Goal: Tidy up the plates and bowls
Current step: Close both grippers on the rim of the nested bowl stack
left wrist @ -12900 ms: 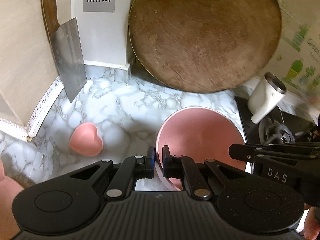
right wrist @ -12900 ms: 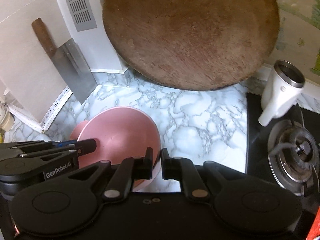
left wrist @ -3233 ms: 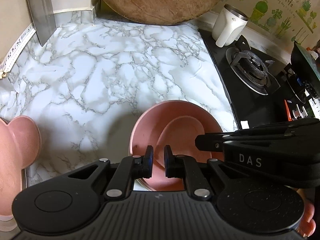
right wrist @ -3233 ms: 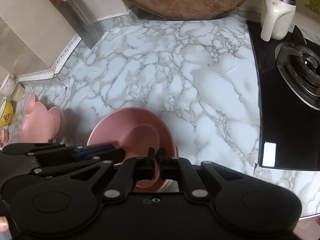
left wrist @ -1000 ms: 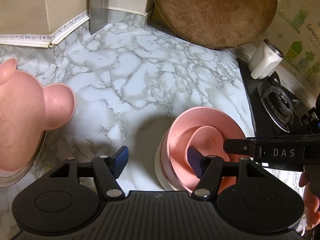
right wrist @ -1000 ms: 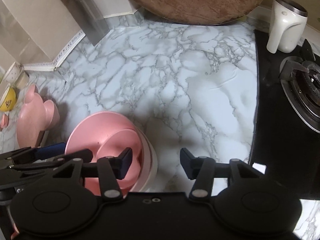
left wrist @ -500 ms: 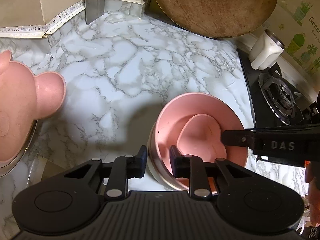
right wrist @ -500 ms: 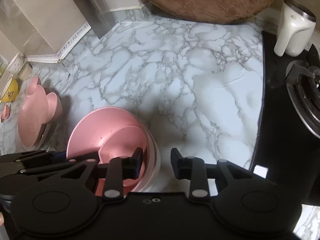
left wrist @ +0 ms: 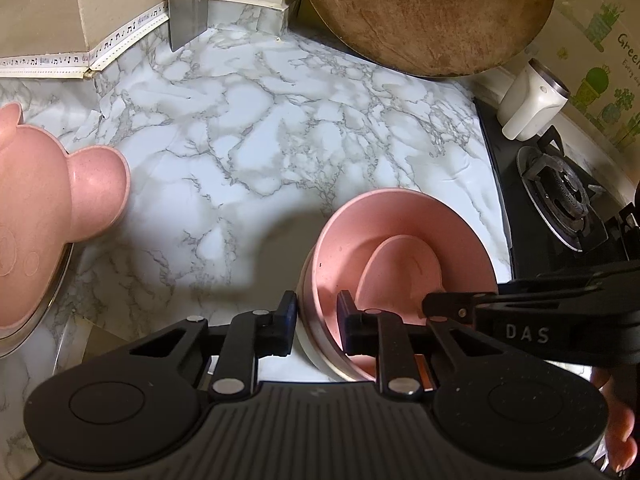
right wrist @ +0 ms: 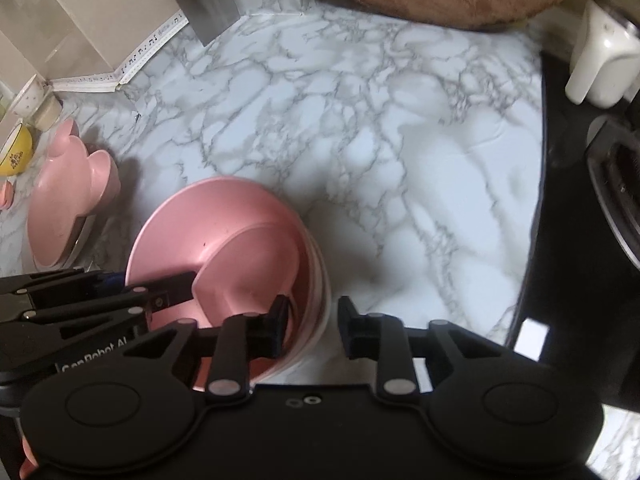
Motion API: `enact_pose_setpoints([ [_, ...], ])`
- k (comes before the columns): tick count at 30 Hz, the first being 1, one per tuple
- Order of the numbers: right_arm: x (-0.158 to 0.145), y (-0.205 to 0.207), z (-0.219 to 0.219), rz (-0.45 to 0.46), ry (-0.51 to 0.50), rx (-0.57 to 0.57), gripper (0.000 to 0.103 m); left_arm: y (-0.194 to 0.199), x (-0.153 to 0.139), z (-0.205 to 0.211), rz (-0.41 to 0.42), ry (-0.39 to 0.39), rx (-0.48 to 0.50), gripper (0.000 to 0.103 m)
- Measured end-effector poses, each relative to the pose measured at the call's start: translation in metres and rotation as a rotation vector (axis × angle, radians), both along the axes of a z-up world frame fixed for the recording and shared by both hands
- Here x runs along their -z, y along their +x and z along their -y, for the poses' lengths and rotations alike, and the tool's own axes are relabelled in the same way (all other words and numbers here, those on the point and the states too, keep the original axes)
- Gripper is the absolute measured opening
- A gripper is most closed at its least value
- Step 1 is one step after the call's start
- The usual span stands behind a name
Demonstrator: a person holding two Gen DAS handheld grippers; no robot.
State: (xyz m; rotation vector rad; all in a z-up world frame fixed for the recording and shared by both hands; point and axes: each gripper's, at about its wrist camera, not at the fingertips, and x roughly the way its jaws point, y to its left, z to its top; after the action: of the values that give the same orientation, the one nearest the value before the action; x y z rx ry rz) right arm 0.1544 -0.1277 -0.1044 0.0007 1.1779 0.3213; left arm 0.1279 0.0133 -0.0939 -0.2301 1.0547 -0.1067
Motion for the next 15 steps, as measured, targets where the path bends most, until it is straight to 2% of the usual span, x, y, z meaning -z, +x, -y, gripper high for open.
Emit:
enact_pose_setpoints([
  [7,-0.007,-0.005,-0.005,0.024,-0.023,0.013,0.02,-0.001,0.0,-0.004,-0.003,-0.006,-0.008,0.017],
  [15,-0.026,-0.005,-0.017,0.056,-0.028,0.007,0.019,-0.005,-0.018,-0.014,0.026,-0.016,-0.033,0.017],
])
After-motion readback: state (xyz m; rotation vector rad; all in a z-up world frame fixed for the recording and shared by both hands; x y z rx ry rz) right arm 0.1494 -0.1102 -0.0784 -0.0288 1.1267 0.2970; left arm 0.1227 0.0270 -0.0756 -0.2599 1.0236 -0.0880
